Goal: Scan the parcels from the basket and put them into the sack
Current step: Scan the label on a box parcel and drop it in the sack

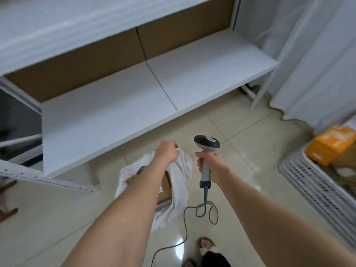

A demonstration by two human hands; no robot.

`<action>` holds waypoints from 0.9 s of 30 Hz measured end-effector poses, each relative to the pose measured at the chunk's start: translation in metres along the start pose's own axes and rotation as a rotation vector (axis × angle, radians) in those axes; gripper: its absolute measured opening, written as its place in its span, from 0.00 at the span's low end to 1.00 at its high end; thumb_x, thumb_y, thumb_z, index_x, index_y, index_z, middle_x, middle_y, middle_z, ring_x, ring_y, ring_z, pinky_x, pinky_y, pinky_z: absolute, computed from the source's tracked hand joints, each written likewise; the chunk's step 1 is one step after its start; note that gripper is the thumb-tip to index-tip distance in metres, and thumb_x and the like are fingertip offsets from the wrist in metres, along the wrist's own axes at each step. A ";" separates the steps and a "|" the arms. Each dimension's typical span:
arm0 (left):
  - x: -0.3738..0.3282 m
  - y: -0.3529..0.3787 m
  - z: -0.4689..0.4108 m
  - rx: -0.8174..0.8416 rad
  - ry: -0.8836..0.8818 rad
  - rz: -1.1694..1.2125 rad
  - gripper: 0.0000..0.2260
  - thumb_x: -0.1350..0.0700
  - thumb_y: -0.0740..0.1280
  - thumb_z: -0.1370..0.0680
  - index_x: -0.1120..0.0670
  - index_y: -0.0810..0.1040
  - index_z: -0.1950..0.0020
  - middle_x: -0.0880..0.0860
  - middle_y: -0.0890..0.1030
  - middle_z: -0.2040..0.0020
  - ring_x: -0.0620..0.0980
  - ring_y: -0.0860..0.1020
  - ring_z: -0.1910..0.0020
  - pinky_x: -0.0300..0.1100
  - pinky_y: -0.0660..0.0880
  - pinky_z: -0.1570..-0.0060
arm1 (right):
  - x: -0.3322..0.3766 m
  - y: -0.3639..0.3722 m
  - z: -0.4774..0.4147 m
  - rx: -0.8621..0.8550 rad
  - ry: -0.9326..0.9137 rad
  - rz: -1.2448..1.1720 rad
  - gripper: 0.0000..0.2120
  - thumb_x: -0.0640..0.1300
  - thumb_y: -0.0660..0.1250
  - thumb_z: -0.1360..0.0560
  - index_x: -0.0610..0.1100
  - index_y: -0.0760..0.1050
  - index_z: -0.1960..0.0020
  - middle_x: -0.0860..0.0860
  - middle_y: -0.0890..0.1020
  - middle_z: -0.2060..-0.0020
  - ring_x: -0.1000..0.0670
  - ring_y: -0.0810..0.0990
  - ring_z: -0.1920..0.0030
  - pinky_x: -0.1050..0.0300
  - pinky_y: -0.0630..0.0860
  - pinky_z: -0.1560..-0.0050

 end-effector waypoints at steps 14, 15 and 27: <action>-0.356 -0.017 0.141 0.077 0.443 -0.210 0.16 0.57 0.63 0.22 0.52 0.75 0.34 0.56 0.68 0.32 0.56 0.73 0.38 0.49 0.71 0.37 | 0.118 -0.254 0.177 -0.286 -0.107 -0.471 0.05 0.36 0.68 0.25 0.42 0.72 0.56 0.48 0.76 0.72 0.50 0.75 0.72 0.56 0.73 0.63; -0.382 -0.011 0.150 0.083 0.475 -0.220 0.16 0.57 0.63 0.22 0.52 0.75 0.34 0.56 0.67 0.32 0.56 0.74 0.38 0.50 0.71 0.37 | 0.121 -0.277 0.183 -0.307 -0.115 -0.489 0.05 0.36 0.68 0.25 0.42 0.73 0.57 0.48 0.77 0.73 0.50 0.76 0.71 0.55 0.74 0.63; -0.662 0.111 0.222 0.167 0.673 -0.298 0.16 0.58 0.63 0.23 0.53 0.76 0.35 0.58 0.71 0.33 0.55 0.70 0.34 0.44 0.67 0.34 | 0.156 -0.559 0.208 -0.445 -0.138 -0.669 0.17 0.41 0.73 0.28 0.38 0.76 0.42 0.44 0.80 0.60 0.44 0.79 0.59 0.46 0.79 0.47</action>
Point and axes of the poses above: each hand's wrist, its own z-axis away from the middle knuckle, its own y-axis out of the palm, x = y × z, the point moved 10 cm from there along -z, towards the middle knuckle
